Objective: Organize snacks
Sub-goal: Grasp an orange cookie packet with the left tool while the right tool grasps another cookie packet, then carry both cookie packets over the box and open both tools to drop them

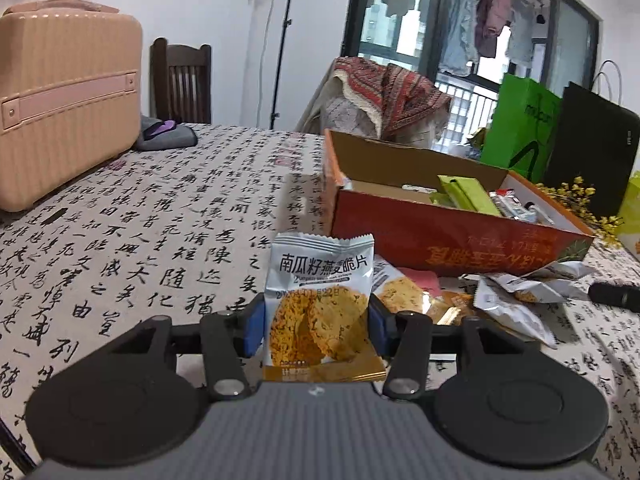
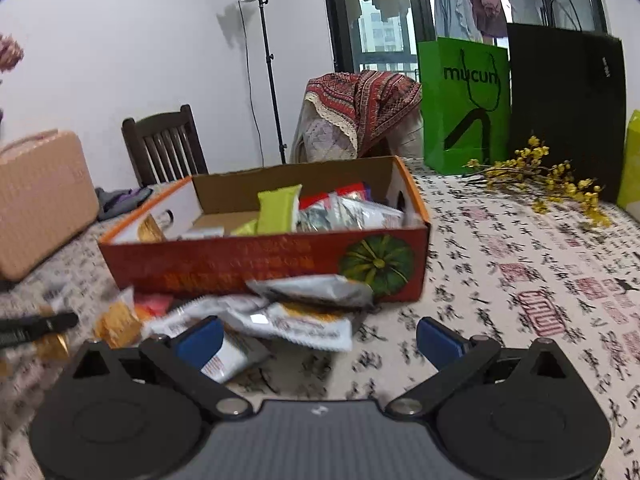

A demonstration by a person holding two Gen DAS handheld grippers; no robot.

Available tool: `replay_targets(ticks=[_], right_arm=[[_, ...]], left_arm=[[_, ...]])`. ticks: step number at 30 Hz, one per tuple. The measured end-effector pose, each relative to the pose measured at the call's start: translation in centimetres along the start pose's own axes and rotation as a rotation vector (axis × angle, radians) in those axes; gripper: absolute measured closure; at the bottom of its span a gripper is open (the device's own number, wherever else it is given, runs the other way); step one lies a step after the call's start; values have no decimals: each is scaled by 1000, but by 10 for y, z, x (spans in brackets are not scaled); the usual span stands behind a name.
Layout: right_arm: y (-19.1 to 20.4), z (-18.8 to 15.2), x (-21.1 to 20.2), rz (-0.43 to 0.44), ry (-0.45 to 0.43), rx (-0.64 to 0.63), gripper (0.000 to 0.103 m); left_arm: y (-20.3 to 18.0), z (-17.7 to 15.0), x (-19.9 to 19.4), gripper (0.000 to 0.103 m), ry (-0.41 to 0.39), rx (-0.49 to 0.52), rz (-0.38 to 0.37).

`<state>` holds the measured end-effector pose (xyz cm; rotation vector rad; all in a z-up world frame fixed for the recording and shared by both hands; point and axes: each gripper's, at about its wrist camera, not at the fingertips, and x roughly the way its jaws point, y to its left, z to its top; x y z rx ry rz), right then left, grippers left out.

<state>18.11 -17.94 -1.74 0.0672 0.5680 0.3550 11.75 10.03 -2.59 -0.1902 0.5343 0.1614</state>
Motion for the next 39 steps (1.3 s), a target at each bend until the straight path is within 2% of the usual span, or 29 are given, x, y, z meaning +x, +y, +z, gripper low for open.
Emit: replay_targets(ticks=[3, 7, 9, 11, 13, 15, 17, 20, 24, 32, 39], right_arm=[[1, 12, 13, -16, 31, 32, 1], [2, 22, 41, -30, 107, 63, 6], [2, 23, 55, -45, 146, 72, 14], [1, 20, 64, -50, 178, 85, 28], [-2, 16, 64, -33, 178, 103, 32], [-3, 13, 59, -4, 175, 109, 47], [-1, 7, 51, 5, 173, 81, 53], [-1, -5, 38, 19, 162, 57, 55], [-7, -13, 15, 71, 129, 87, 56], [-12, -23, -28, 103, 51, 81, 57], [-12, -8, -45, 91, -30, 52, 57]], left_arm=[[4, 0, 1, 51, 4, -22, -5], [2, -1, 1, 51, 3, -10, -4], [1, -1, 0, 51, -5, -8, -2], [2, -2, 0, 51, -10, -13, -3], [3, -2, -1, 51, -14, -19, -5], [3, -2, -1, 51, -16, -20, -7], [3, -2, -1, 51, -18, -20, -8], [3, -2, -2, 51, -20, -21, -8], [3, -2, -2, 51, -20, -20, -2], [1, -3, -7, 52, -42, -11, 9], [-6, 10, -21, 52, -56, -16, -20]])
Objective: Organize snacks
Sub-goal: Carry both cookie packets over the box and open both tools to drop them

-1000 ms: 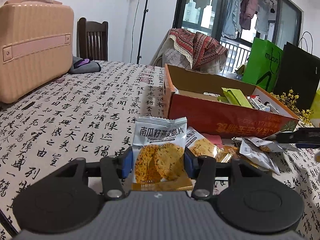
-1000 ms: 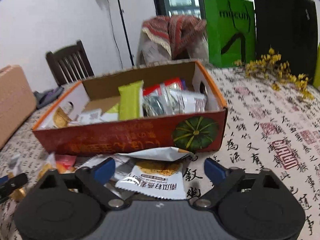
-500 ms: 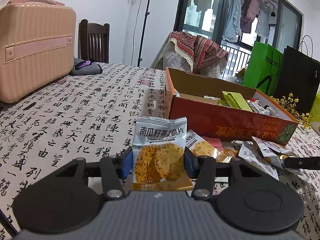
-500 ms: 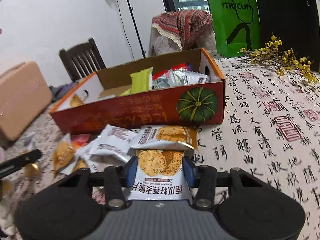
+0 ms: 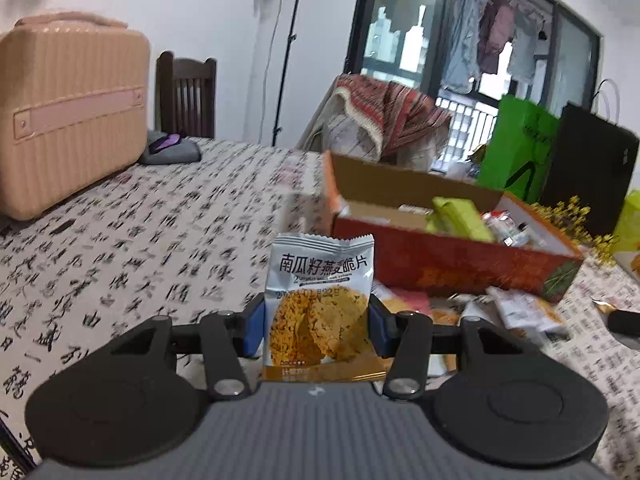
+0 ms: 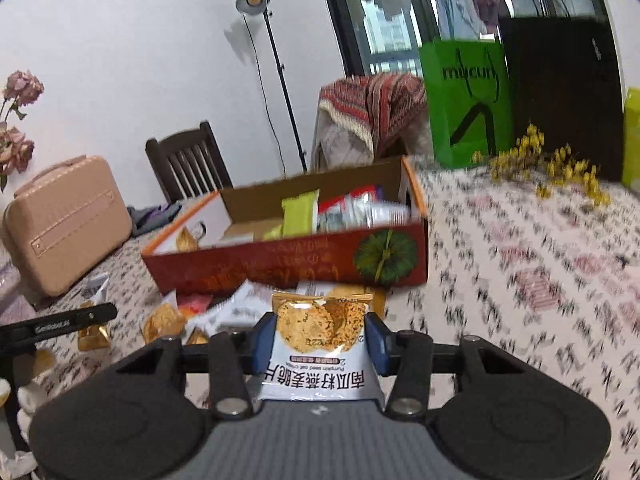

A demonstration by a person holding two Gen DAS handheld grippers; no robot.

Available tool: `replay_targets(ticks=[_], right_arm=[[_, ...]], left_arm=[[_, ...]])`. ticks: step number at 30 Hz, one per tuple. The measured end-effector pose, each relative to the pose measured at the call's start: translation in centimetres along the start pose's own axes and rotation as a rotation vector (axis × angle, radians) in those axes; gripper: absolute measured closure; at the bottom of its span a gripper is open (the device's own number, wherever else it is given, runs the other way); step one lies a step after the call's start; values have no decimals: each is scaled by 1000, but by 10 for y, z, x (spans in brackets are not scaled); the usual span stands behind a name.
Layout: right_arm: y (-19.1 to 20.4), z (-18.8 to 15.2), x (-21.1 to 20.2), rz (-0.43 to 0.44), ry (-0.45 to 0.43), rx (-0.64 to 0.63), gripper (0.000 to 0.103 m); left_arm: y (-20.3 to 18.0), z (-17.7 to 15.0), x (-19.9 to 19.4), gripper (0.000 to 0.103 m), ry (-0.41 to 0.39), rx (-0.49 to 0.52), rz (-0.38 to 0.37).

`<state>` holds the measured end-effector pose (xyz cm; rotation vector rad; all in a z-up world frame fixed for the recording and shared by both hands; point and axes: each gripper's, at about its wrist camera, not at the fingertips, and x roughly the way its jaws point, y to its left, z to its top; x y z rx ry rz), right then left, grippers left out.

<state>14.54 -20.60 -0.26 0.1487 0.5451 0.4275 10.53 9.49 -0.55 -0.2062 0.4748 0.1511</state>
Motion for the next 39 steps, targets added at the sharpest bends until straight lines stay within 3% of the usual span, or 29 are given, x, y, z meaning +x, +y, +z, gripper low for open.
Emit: replay_targets(ticks=[11, 22, 29, 33, 39], right_arm=[[20, 54, 9, -10, -136, -78, 57], [38, 102, 63, -66, -185, -109, 57], [26, 101, 114, -84, -179, -75, 57], [12, 87, 125, -38, -201, -68, 57], [12, 81, 137, -58, -183, -91, 56]], left_arm=[[-55, 55, -15, 52, -100, 116, -22], [-96, 102, 40, 52, -110, 95, -9], [-99, 96, 91, 52, -122, 62, 24], [-98, 79, 107, 52, -140, 134, 61], [-96, 73, 114, 51, -135, 143, 28]])
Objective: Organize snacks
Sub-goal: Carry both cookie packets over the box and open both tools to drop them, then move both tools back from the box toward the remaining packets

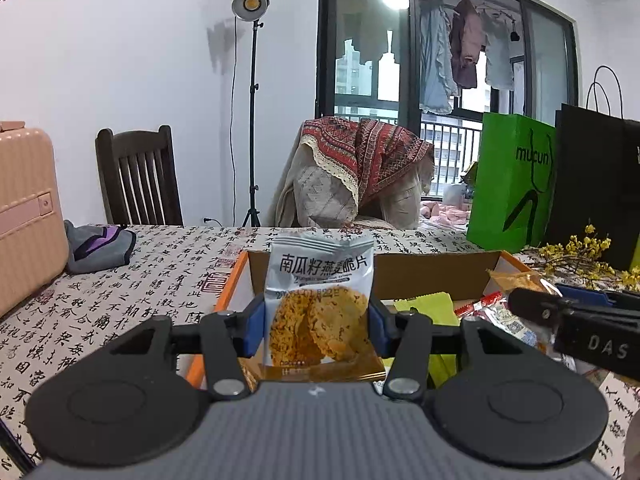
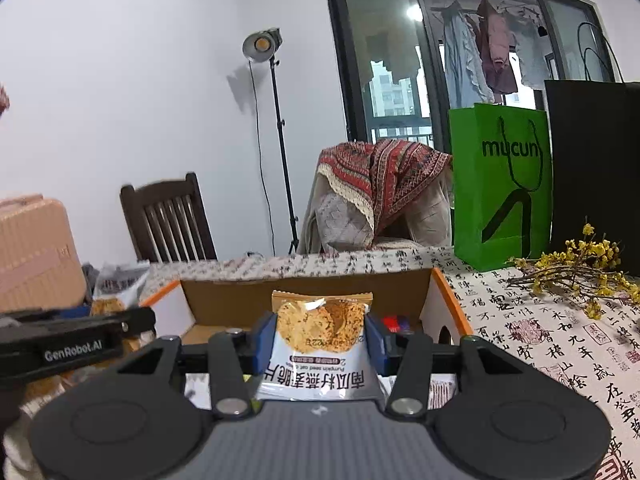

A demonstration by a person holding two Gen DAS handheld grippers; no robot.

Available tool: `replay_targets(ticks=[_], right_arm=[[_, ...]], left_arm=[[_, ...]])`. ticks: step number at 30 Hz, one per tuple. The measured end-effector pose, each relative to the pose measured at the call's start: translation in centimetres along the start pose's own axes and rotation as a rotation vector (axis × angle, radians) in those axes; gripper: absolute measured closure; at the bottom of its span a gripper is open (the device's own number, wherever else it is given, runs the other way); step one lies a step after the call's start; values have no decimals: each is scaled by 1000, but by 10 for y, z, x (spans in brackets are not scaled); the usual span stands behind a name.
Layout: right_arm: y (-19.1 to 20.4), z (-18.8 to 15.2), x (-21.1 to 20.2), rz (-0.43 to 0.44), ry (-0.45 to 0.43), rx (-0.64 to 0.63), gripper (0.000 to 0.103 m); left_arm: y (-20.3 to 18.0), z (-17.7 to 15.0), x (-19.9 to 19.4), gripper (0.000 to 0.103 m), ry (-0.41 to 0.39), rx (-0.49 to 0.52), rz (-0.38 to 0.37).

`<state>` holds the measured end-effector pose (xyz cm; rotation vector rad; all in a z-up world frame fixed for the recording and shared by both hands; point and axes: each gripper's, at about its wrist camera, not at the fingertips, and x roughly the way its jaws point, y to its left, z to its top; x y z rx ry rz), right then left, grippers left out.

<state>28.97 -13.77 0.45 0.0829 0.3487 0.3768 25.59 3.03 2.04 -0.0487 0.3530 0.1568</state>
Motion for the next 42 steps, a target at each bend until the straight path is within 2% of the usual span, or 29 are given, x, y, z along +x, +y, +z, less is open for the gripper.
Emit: replay_targets(ticks=[2, 3, 4, 5, 6, 7, 8, 10, 17, 26, 34, 42], right_arm=[[1, -3, 3, -5, 17, -4, 54], [0, -3, 4, -7, 23, 0, 53], [0, -4, 2, -13, 25, 7, 47], [-1, -4, 2, -21, 26, 12, 36], [-3, -4, 1, -29, 26, 19, 29], [-5, -4, 0, -35, 22, 26, 16], [-7, -4, -1, -37, 19, 35, 7], [-11, -3, -3, -37, 15, 55, 1], [-14, -2, -6, -49, 29, 69, 0], [-12, 17, -22, -48, -7, 54, 0], [-2, 26, -53, -43, 3, 29, 0], [1, 12, -87, -38, 56, 2, 0]], left_arm=[[-1, -2, -1, 46, -4, 1, 0], [-1, -3, -1, 36, -8, 0, -3], [0, -4, -2, 30, -14, -5, -9], [1, -4, -3, 18, -22, -13, -13], [2, -4, -4, 13, -28, -18, -13], [3, -3, -6, 11, -34, -24, -11], [4, -3, -7, 3, -40, -32, -10], [8, -2, -9, 0, -46, -55, 7], [13, 1, -7, 0, -19, -85, 12], [18, 13, -15, 0, -9, -137, 18], [26, 25, -48, 0, 3, -153, 7], [39, 7, -80, 0, 73, -105, -14]])
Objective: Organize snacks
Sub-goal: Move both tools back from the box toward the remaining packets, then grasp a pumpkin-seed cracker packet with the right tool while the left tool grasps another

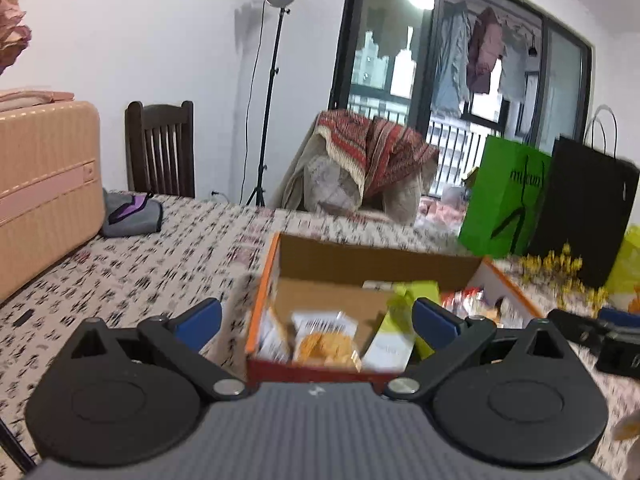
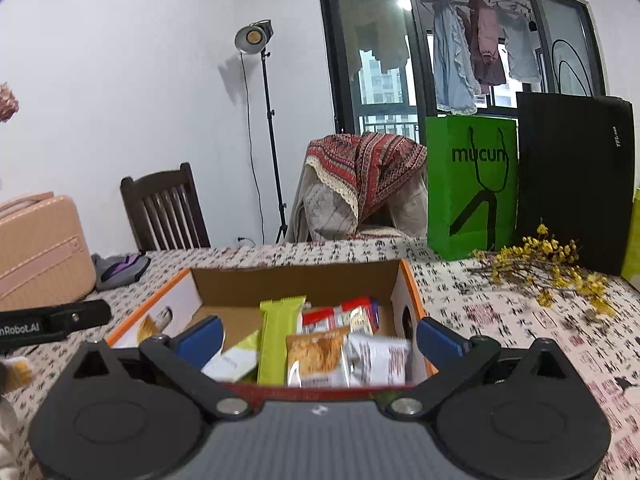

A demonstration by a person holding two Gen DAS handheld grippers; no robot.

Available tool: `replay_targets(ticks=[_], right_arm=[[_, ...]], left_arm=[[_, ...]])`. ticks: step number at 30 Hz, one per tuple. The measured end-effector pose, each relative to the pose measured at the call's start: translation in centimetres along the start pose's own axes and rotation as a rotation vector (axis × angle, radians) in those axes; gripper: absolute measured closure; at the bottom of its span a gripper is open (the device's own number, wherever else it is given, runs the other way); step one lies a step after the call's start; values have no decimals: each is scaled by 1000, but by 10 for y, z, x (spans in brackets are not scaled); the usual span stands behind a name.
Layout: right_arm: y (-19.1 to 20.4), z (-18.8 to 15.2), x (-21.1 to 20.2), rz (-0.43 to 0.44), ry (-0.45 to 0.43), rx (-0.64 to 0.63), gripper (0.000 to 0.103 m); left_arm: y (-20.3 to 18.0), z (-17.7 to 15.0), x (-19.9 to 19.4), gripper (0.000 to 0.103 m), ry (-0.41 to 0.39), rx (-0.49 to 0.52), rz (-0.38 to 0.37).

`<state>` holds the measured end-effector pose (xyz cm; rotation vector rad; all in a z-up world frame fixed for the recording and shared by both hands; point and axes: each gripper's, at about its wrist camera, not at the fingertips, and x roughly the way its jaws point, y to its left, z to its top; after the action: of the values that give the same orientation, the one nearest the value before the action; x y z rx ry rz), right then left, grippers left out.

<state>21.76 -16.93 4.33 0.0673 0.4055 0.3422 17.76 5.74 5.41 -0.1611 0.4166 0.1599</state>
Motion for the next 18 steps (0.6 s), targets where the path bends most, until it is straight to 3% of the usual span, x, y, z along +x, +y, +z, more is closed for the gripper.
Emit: replay_targets(ticks=[9, 18], right_arm=[[-3, -40, -20, -5, 94, -43, 0], [-8, -58, -1, 0, 213, -58, 0]], left_arm=[[30, -48, -10, 0, 103, 0, 13], [52, -81, 1, 0, 168, -33, 32]])
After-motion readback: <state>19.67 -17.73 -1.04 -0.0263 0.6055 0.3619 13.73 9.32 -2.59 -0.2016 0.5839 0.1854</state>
